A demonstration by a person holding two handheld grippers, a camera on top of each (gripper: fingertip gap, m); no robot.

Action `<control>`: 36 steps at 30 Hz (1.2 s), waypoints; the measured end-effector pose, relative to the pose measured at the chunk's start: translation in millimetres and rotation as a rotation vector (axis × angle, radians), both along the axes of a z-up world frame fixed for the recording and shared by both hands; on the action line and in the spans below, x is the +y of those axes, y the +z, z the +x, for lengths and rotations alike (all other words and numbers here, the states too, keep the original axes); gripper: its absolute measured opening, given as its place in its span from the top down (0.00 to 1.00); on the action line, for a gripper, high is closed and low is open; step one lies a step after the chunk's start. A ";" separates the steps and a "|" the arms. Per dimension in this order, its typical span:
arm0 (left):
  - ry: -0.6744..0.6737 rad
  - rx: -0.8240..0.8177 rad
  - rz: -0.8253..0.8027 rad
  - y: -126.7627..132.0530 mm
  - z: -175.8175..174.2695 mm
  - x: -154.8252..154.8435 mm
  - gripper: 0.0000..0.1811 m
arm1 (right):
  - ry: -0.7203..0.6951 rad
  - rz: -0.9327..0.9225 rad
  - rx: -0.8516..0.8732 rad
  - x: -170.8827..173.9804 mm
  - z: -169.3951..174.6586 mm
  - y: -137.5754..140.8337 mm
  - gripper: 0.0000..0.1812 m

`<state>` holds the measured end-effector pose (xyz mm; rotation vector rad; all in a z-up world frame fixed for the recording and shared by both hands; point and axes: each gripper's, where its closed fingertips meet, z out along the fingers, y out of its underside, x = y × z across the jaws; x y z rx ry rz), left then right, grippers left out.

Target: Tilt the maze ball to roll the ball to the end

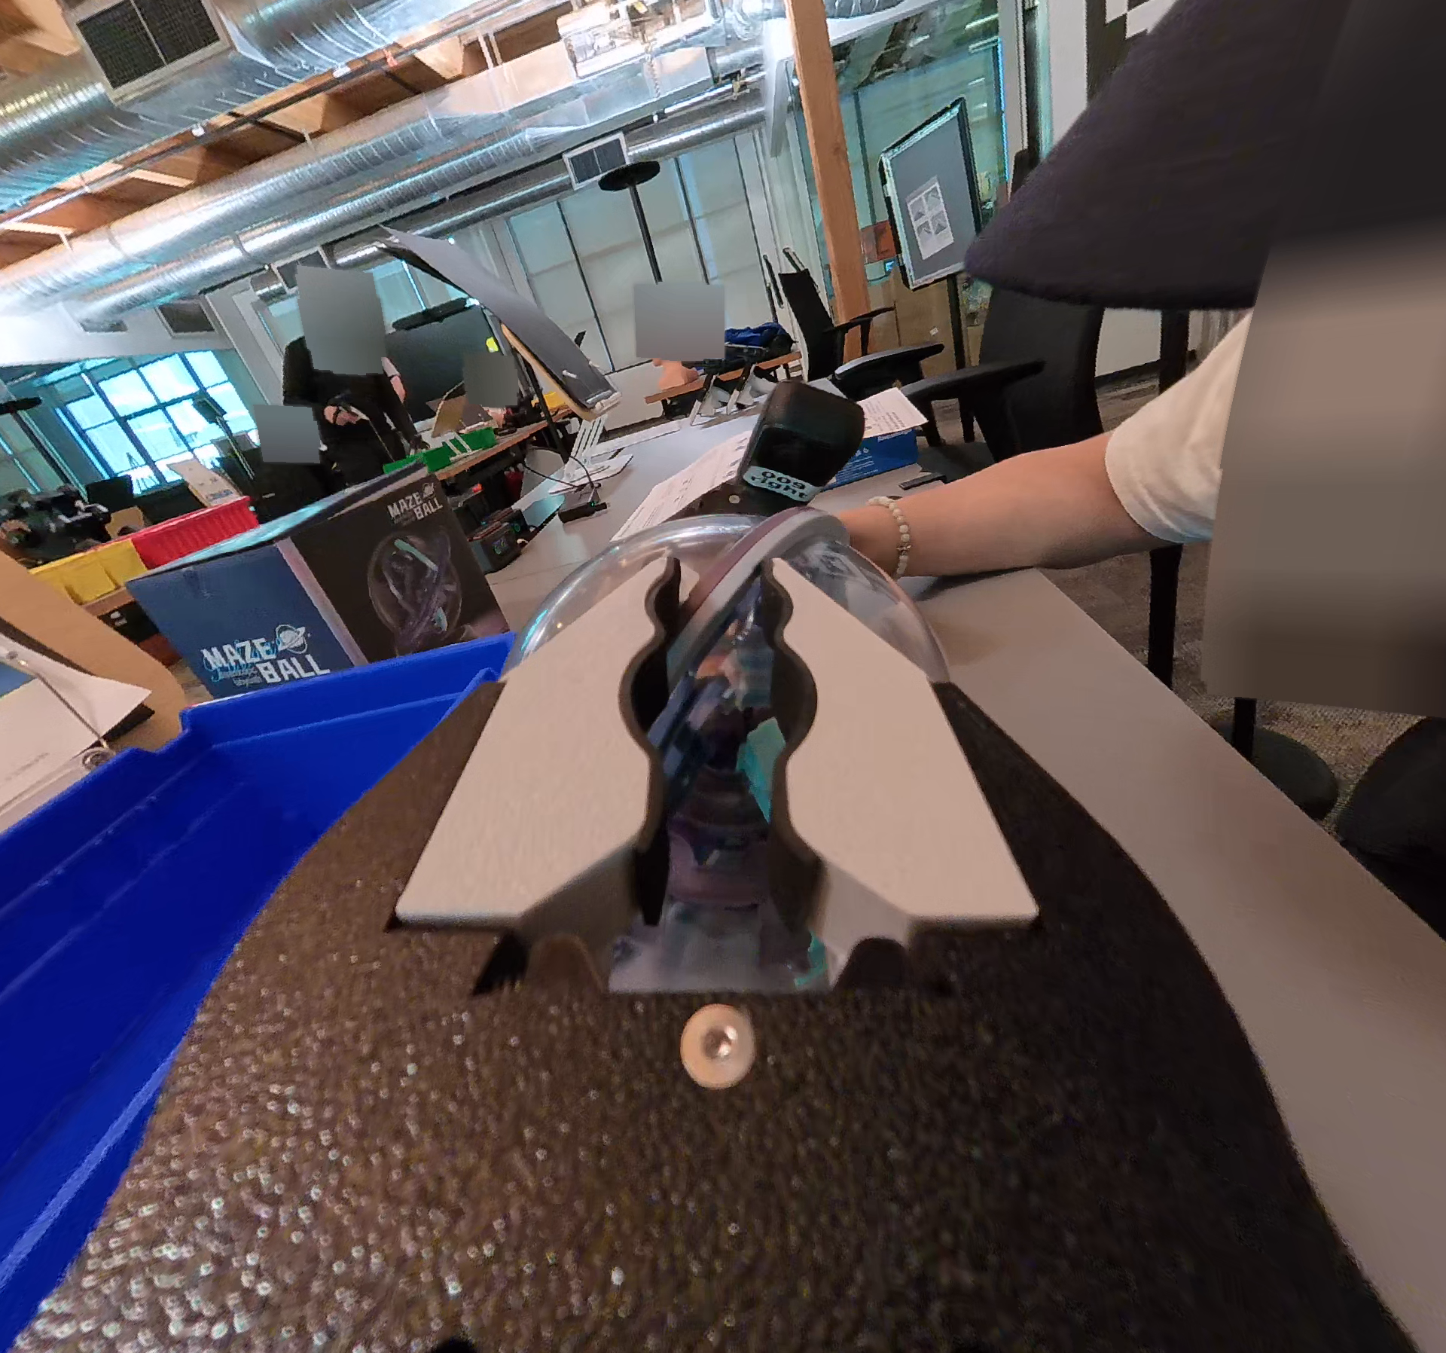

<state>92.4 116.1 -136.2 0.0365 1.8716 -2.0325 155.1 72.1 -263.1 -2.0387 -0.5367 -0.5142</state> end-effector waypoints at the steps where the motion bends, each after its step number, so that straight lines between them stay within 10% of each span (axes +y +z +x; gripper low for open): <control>1: 0.006 0.010 0.001 0.4 1.1 -0.1 0.91 | -0.005 -0.005 0.002 -0.1 0.1 -0.3 0.47; 17: 0.160 0.213 0.074 9.0 16.8 -15.6 0.92 | -0.046 0.004 -0.026 -5.2 8.9 1.4 0.47; 36: 0.342 0.516 0.170 11.6 43.5 -31.5 0.96 | -0.063 0.249 0.192 -5.7 -3.1 38.4 0.20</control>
